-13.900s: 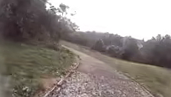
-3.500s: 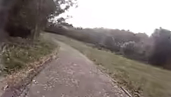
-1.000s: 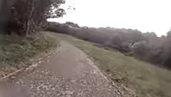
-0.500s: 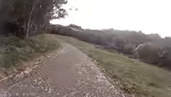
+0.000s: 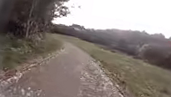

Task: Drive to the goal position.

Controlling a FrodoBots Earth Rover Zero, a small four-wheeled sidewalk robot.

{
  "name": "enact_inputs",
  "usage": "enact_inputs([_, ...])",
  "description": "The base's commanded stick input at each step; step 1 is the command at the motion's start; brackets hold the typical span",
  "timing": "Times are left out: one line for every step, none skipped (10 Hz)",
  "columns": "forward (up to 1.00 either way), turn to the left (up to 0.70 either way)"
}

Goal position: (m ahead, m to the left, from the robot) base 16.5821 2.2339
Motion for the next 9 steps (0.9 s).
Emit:
enact_inputs([0.7, 0.0])
enact_inputs([0.7, 0.0])
enact_inputs([0.7, 0.0])
enact_inputs([0.7, 0.0])
enact_inputs([0.7, 0.0])
enact_inputs([0.7, 0.0])
enact_inputs([0.7, 0.0])
enact_inputs([0.7, 0.0])
enact_inputs([0.7, 0.0])
